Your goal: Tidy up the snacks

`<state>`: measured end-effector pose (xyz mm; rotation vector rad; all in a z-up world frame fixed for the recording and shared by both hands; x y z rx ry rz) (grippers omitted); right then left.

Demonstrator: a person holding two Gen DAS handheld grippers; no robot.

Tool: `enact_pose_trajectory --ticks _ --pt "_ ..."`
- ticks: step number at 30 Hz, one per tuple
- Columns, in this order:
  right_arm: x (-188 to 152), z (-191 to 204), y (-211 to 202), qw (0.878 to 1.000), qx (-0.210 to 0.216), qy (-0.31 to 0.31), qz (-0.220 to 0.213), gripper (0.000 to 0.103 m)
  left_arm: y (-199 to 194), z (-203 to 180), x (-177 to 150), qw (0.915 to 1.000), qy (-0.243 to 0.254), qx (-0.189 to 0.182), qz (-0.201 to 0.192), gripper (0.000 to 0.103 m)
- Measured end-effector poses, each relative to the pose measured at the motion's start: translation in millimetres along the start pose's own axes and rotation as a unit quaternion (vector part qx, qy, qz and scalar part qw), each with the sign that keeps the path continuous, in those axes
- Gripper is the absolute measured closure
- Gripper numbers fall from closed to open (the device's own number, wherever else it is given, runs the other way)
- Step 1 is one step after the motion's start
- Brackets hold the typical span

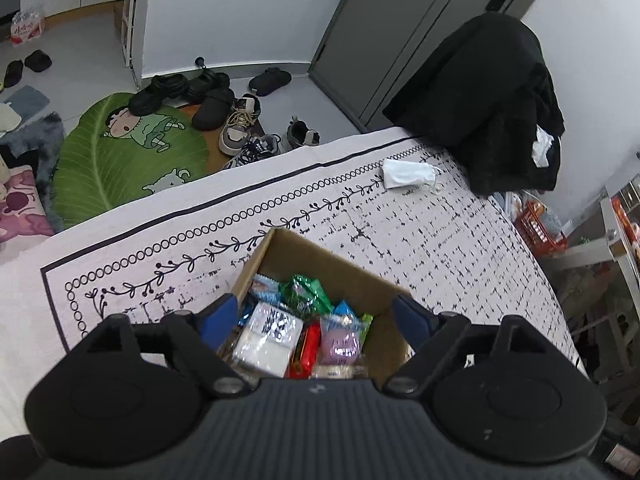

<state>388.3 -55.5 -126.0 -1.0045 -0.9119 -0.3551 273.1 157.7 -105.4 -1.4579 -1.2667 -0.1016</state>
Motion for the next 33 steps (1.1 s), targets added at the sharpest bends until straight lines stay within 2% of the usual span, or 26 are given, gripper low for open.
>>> enact_pose_trajectory --ticks 9,17,25,33 --pt "-7.4 3.8 -40.5 1.000 -0.009 0.002 -0.011 0.008 -29.9 -10.4 -17.3 0.9990 0.044 -0.005 -0.005 0.011" --pt "-11.0 7.4 -84.6 0.999 -0.035 -0.006 -0.025 0.006 -62.2 -18.1 -28.8 0.9964 0.080 -0.024 -0.012 0.000" --pt "-6.8 13.2 -130.4 0.997 -0.058 -0.009 -0.050 0.000 -99.0 -18.2 -35.6 0.9928 0.110 -0.038 -0.026 0.000" --pt "-9.3 24.5 -173.8 0.996 -0.055 -0.003 -0.068 0.000 -140.8 -19.7 -38.4 0.9877 0.137 -0.058 -0.047 0.000"
Point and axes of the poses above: each gripper's, at about its wrist camera, not at the fingertips, and y roughly the way its jaws point, z to its left, x to its top, the point moved 6 cm from there along y, roughly the way its jaws point, and after that the axes turned 12 degrees about -z, right-handed, at the moved point
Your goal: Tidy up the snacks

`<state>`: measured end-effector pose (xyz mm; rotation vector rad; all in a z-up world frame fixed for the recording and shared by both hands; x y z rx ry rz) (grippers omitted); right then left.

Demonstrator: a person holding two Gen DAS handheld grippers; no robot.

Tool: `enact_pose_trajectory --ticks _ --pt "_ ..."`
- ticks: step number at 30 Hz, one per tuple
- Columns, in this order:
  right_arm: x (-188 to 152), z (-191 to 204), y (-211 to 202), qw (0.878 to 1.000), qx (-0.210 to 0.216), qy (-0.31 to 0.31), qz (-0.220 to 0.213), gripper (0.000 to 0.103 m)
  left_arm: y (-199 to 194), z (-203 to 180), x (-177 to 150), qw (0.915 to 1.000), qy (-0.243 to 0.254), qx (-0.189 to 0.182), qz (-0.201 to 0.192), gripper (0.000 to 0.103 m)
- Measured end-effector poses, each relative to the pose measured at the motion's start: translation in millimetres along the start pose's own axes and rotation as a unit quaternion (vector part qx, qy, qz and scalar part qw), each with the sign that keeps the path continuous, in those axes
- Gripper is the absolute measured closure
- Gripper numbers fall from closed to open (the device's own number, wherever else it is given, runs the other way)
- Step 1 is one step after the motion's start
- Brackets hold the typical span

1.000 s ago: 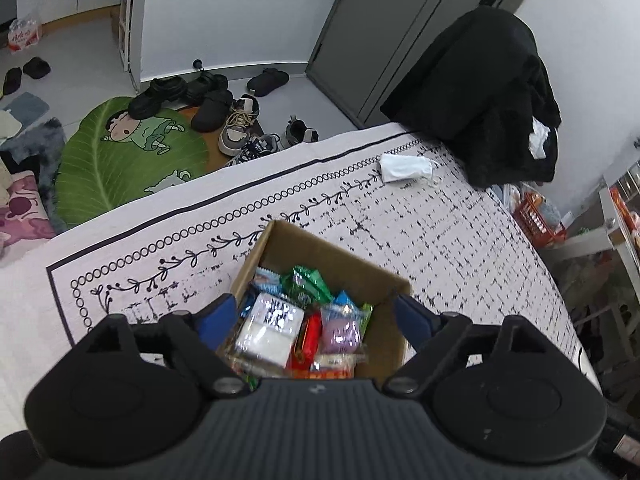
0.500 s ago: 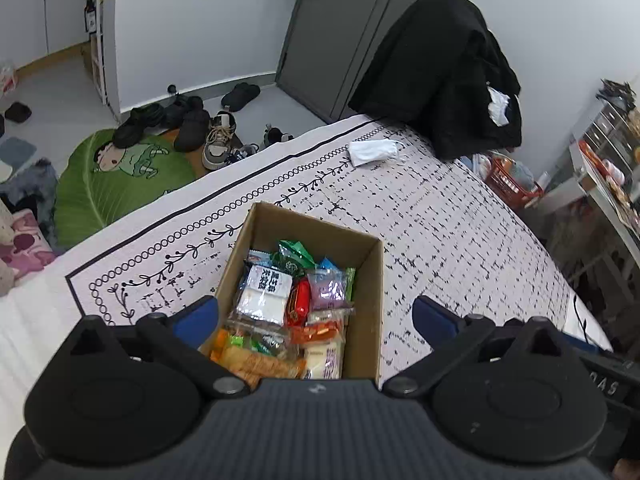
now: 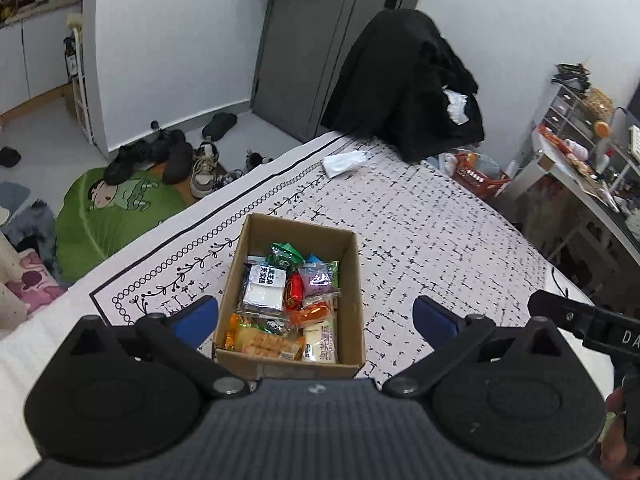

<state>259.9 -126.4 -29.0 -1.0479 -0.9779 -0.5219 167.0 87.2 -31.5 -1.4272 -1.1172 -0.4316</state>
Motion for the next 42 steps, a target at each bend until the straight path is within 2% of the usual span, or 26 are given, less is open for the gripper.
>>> enact_pose_trajectory --ticks 9,27,42 --pt "-2.1 13.0 -43.9 1.000 0.007 -0.002 -0.024 0.000 -45.2 -1.5 -1.7 0.9991 0.030 -0.009 -0.028 0.000" --pt "-24.1 31.8 -117.9 0.998 0.006 -0.001 -0.059 0.000 -118.3 4.8 -22.0 0.9965 0.061 -0.032 -0.048 0.000" --pt "-37.7 35.3 -152.8 0.997 0.001 -0.003 -0.075 0.000 -154.1 6.6 -38.3 0.9953 0.066 -0.039 -0.060 0.000"
Point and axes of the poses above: each gripper's, at about its wrist camera, not at the fingertips, and y roughly the way its jaws point, z to its left, x to its top, the point moved 6 cm from there along y, roughly the way its jaws point, and after that the axes turned 12 degrees about -z, right-handed, at the moved point
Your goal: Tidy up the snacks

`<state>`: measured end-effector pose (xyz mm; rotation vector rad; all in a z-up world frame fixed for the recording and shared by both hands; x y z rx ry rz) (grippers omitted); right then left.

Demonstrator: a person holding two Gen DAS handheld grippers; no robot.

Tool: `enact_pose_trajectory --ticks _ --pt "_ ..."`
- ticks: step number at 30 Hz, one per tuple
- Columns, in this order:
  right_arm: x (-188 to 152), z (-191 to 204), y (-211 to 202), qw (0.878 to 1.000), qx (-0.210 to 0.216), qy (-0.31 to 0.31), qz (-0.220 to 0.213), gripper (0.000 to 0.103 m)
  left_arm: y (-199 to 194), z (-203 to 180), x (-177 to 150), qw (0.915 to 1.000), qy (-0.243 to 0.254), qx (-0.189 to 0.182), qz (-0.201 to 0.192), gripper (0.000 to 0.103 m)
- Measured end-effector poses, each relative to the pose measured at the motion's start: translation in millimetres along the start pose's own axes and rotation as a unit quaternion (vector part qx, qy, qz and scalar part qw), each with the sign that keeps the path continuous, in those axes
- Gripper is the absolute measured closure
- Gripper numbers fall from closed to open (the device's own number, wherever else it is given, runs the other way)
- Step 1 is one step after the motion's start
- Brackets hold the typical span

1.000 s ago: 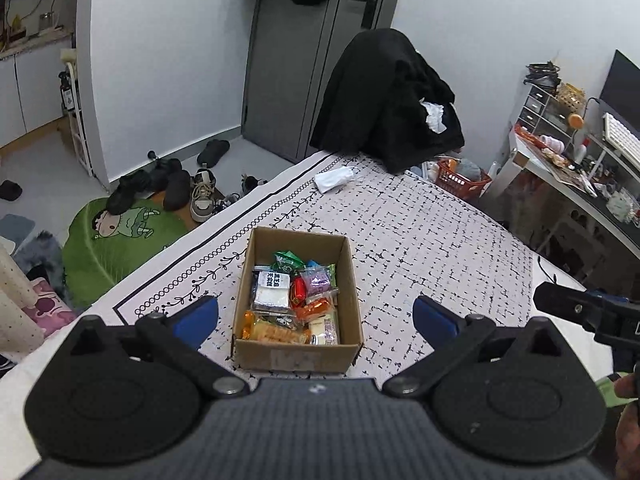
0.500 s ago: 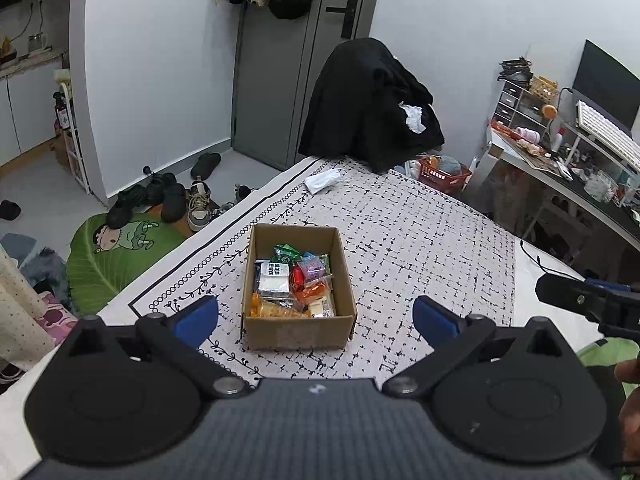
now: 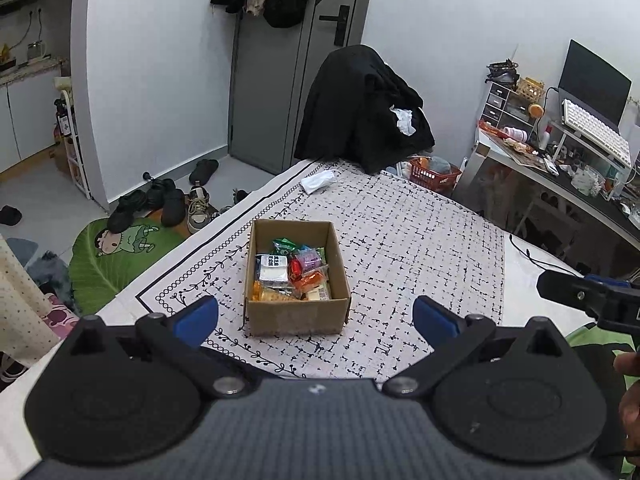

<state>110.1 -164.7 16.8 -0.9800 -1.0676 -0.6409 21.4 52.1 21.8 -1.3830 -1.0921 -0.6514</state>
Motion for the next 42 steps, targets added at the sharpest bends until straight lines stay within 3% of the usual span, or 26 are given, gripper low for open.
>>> enact_pose_trajectory --ticks 42 --pt "-9.2 6.9 3.8 1.000 0.000 -0.008 0.008 0.000 4.9 4.1 -4.4 1.0000 -0.005 0.001 0.008 0.000"
Point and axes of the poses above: each gripper's, at about its wrist camera, not at the fingertips, and y roughly the way its jaws point, z to its left, x to its top, the point moved 6 cm from there along y, roughly the way its jaws point, and after that the axes turned 12 degrees about -z, right-handed, at the moved point
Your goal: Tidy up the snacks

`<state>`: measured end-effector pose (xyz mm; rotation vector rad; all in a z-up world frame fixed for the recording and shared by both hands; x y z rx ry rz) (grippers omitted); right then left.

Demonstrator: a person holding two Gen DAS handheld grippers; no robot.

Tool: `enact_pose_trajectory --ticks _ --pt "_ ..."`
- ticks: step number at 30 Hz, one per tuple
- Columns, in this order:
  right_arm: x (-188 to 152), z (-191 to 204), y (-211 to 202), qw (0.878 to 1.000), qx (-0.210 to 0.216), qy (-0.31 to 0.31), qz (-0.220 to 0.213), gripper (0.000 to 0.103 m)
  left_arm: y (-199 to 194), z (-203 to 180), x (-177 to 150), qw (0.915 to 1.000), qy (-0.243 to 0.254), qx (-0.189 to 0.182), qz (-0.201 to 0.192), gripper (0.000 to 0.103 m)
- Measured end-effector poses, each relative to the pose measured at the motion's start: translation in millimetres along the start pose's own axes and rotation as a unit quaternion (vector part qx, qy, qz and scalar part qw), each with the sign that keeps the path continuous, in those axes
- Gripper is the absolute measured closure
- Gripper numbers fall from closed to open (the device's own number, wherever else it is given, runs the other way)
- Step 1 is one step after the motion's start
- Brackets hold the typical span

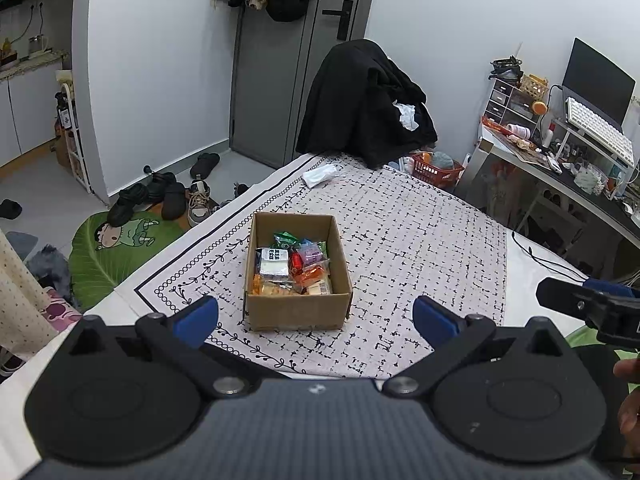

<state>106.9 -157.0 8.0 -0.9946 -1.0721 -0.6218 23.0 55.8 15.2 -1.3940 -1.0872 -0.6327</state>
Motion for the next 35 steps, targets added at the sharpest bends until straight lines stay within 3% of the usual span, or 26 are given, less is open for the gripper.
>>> enact_pose_trajectory --ticks 35 --pt "-5.8 -0.1 6.3 1.000 -0.004 0.001 0.011 0.000 0.6 1.4 -7.6 1.0000 0.003 0.007 0.000 0.000"
Point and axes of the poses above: each gripper's, at about its wrist camera, not at the fingertips, and y roughly the way its jaws point, z to its left, x to its top, the point moved 6 cm from there along y, roughly the way its jaws point, and after that the axes turned 12 degrees about -z, right-handed, at the moved point
